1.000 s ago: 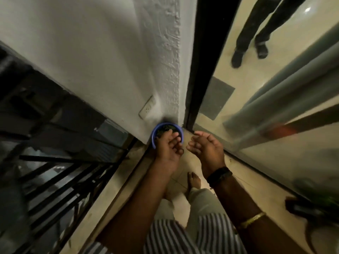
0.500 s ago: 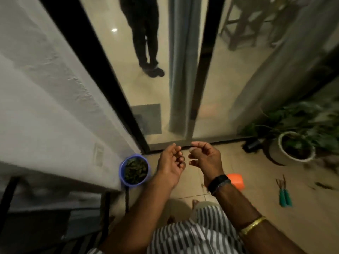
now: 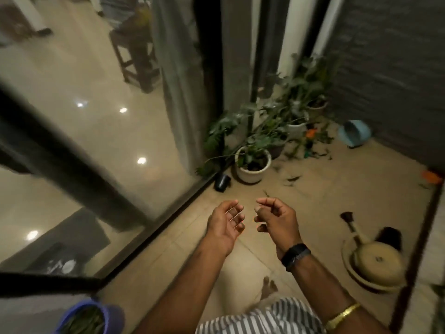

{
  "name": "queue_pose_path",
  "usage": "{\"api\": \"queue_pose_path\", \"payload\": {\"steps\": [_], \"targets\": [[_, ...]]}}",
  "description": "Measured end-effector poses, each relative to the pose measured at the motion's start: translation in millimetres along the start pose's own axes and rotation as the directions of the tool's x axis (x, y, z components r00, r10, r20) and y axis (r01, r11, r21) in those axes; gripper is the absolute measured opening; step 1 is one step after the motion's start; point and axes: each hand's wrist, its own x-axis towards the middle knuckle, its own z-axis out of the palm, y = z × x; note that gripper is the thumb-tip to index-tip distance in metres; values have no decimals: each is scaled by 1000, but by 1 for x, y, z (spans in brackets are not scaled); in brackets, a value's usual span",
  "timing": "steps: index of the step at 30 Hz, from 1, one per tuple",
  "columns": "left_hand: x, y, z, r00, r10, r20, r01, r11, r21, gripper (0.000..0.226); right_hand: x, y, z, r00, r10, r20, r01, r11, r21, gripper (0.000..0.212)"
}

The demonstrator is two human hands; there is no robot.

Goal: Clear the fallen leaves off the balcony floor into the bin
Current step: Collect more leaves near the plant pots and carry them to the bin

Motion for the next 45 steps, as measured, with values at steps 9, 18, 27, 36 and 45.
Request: {"api": "queue_pose_path", "payload": {"steps": [9,18,27,36,45], "targets": [[80,-72,230,984,-134,120,104,969,226,12,123,-49,-191,955,-24,-297,35,999,34,17],[195,-96,427,961,-223,165,135,896,424,14,279,-96,-316,870,-8,-493,66,993,101,22],[311,-98,629,942,-304,143,194,839,509,15,448,-159,-427,812,88,-578,21,984,179,26],[426,-116,800,914,-356,194,188,797,575,14,611,-206,-553,784,101,-612,26,981,195,21],[529,-166,981,939,-333,87,262,856,445,22,773,-243,-699,820,131,-557,-42,985,170,21]]}}
